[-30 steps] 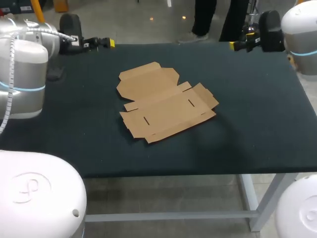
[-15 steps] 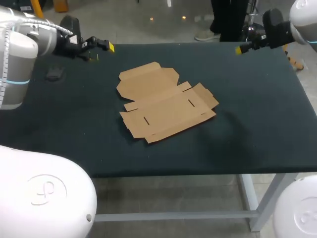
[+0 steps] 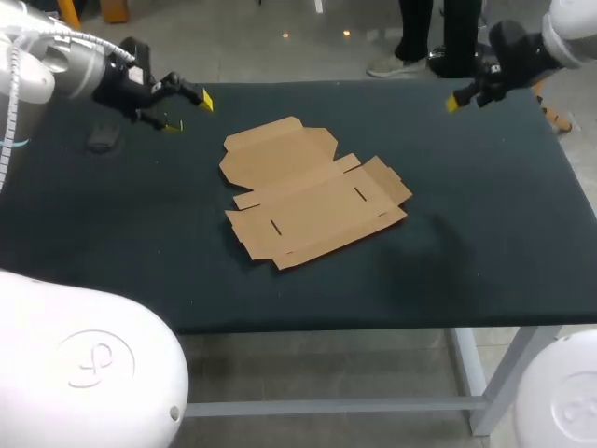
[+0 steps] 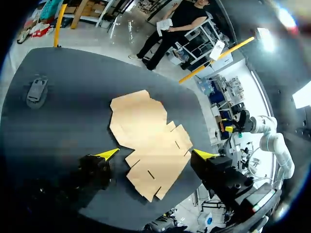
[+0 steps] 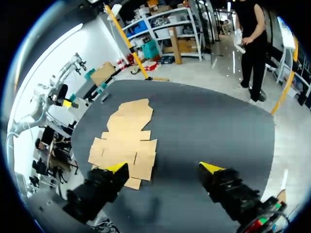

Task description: Assemble the packaging by folding the flat box into shape, placing the metal phone stand inside, and closing the box properly

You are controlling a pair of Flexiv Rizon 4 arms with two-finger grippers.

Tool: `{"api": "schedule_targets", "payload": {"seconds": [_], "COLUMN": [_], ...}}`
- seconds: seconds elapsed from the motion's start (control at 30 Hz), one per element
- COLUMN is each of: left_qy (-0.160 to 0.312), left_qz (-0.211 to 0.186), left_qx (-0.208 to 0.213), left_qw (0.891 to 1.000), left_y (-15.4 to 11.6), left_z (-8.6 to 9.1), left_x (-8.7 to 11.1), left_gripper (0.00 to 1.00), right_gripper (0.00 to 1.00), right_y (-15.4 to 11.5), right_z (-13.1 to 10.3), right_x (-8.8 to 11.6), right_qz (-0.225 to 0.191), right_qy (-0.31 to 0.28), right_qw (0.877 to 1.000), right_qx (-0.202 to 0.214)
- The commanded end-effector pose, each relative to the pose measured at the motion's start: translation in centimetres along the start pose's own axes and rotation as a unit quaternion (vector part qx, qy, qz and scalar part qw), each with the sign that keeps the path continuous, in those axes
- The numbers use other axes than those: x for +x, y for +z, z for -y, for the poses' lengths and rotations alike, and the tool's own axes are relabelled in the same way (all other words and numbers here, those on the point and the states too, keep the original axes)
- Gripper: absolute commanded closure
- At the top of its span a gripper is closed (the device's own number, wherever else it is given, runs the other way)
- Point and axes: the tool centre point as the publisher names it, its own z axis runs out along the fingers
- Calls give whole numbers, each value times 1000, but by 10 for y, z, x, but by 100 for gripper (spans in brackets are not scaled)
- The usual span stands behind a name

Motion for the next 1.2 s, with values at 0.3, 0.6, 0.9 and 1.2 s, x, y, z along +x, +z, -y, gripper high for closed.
{"api": "schedule_targets", "payload": {"seconds": [0.3, 0.6, 0.9, 1.2], "left_qy": [-1, -13, -63, -79], "left_qz": [5, -12, -21, -11], "left_qx": [-51, -75, -114, -128], "left_qw": [999, 997, 991, 989], "left_y": [-2, 2, 5, 7], "left_z": [3, 4, -14, -34], "left_x": [2, -3, -13, -14], "left_gripper": [0, 0, 0, 0], "right_gripper": [0, 0, 0, 0], "right_y": [-2, 2, 17, 47], "right_z": [-3, -3, 7, 18], "right_x": [-2, -2, -4, 3], "right_qz": [-5, -7, -43, -93], "right_qy": [0, 14, 44, 15], "right_qw": [1000, 999, 994, 984], "right_qx": [16, 38, 95, 150]}}
